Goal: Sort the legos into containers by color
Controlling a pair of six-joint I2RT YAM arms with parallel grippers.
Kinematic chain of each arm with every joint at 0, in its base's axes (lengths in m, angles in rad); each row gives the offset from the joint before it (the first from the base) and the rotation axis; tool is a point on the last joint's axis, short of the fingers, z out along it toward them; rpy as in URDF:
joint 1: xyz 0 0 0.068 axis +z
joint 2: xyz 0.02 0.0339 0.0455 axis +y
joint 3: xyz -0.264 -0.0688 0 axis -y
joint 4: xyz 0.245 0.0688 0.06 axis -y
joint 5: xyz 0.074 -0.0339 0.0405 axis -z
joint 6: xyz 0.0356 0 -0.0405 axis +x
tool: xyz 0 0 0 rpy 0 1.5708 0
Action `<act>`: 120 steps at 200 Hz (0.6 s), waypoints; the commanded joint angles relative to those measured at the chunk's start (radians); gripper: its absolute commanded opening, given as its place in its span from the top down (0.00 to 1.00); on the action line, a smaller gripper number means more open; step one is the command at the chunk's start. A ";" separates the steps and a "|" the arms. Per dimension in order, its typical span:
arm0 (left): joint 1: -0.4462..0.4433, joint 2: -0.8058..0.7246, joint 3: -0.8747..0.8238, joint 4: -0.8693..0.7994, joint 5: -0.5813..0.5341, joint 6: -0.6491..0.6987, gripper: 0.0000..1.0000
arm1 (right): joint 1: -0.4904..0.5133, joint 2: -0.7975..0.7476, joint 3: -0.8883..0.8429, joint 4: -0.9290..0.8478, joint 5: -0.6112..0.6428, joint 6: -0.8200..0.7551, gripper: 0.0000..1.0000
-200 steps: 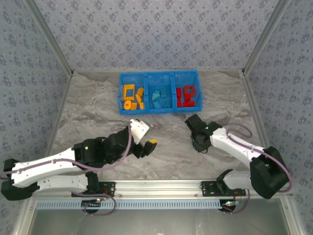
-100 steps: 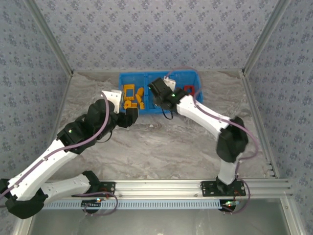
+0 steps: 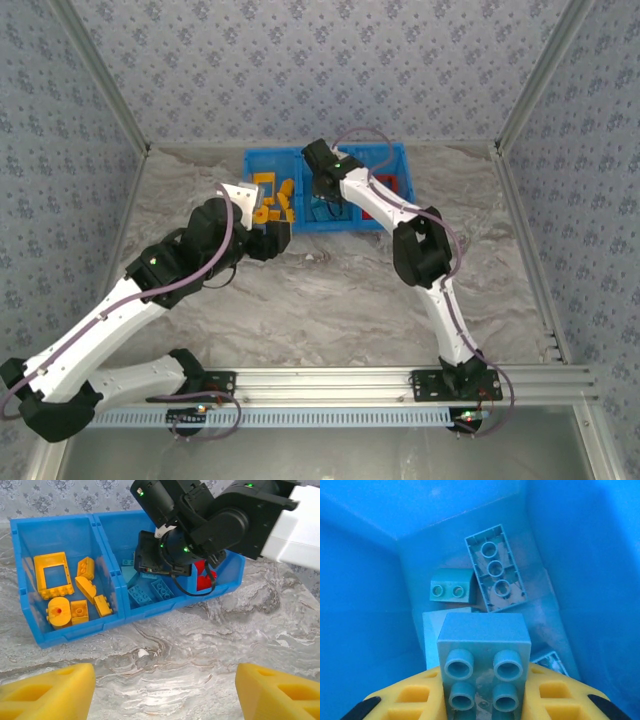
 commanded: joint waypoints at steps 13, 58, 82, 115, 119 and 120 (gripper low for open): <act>0.005 -0.001 -0.010 0.031 0.028 -0.016 0.26 | -0.003 0.058 0.043 -0.050 -0.044 0.059 0.87; 0.005 -0.004 -0.010 0.025 0.037 -0.017 0.26 | -0.019 0.073 0.042 -0.050 -0.059 0.077 0.75; 0.005 -0.004 -0.012 0.024 0.040 -0.019 0.26 | -0.019 0.064 0.043 -0.052 -0.065 0.072 0.61; 0.005 -0.007 -0.021 0.024 0.043 -0.022 0.26 | -0.013 0.031 0.043 -0.056 -0.061 0.065 0.53; 0.006 -0.008 -0.022 0.024 0.042 -0.022 0.26 | -0.010 0.025 0.042 -0.056 -0.057 0.065 0.52; 0.006 -0.009 -0.022 0.024 0.043 -0.022 0.26 | -0.010 0.024 0.042 -0.058 -0.055 0.065 0.52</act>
